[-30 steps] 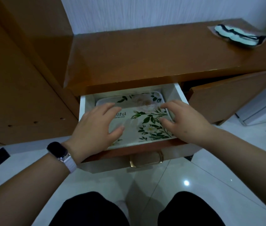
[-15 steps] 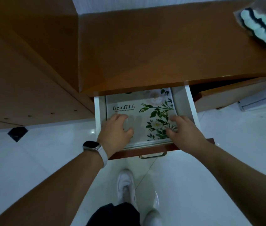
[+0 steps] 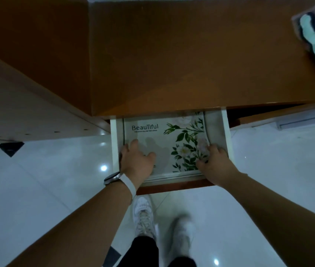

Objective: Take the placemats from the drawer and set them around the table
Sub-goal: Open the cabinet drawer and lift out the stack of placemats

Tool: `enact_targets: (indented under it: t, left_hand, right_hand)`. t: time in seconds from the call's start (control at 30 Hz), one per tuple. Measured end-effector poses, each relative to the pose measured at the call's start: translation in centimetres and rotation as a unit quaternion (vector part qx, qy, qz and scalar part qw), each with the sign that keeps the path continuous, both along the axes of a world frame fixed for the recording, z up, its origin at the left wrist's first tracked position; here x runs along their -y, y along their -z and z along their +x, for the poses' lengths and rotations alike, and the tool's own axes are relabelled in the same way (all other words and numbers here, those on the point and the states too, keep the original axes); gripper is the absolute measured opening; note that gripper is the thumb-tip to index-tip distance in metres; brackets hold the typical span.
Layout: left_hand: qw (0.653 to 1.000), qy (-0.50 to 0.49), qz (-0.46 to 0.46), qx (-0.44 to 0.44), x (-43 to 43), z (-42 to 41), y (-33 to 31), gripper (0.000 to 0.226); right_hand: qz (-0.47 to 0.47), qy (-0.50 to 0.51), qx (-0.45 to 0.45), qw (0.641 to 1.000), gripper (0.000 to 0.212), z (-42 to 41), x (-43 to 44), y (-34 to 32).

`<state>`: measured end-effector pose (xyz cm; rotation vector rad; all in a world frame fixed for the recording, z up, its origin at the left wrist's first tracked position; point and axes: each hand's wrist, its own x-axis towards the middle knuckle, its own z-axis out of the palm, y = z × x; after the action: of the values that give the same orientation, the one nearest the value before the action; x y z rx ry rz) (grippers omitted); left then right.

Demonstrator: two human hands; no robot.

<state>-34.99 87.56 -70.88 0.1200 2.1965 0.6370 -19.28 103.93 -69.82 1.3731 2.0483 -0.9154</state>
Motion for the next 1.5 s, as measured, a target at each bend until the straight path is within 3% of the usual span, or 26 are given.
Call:
enact_targets:
  t: [0.37, 0.53, 0.7, 0.83, 0.97, 1.07, 1.27, 1.5]
  left_hand:
    - [0.989, -0.129, -0.041, 0.054, 0.0, 1.5, -1.5, 0.079]
    - [0.975, -0.203, -0.083, 0.048, -0.6, 2.1, -1.0, 0.056]
    - [0.967, -0.215, -0.121, 0.067, -0.8, 1.7, 1.1, 0.033]
    - [0.961, -0.207, -0.163, 0.080, -1.4, 1.6, 2.3, 0.041]
    - [0.959, -0.188, -0.192, 0.094, -2.5, 1.0, 3.2, 0.061]
    - [0.959, -0.166, -0.207, 0.094, -2.7, 0.7, 3.4, 0.063]
    - [0.965, -0.110, -0.224, 0.085, -2.4, 1.3, 3.5, 0.084]
    - [0.969, -0.124, -0.196, 0.083, -1.9, 1.5, 3.9, 0.092]
  right_hand:
    - [-0.064, 0.023, 0.069, 0.995, 0.075, -1.4, -1.3, 2.2]
    - [-0.107, 0.018, 0.099, 0.989, 0.084, -1.7, -2.1, 3.1]
    - [-0.132, 0.027, 0.106, 0.985, 0.093, -2.2, -2.8, 4.7]
    - [-0.160, 0.064, 0.093, 0.981, 0.115, -3.0, -3.3, 6.0]
    - [-0.188, 0.071, 0.072, 0.977, 0.111, -3.9, -3.6, 6.7]
    - [-0.171, 0.058, 0.078, 0.981, 0.119, -3.4, -3.6, 7.2]
    - [-0.154, 0.078, 0.073, 0.982, 0.106, -2.6, -3.8, 7.4]
    - [-0.162, 0.114, 0.043, 0.979, 0.066, -3.1, -4.5, 7.7]
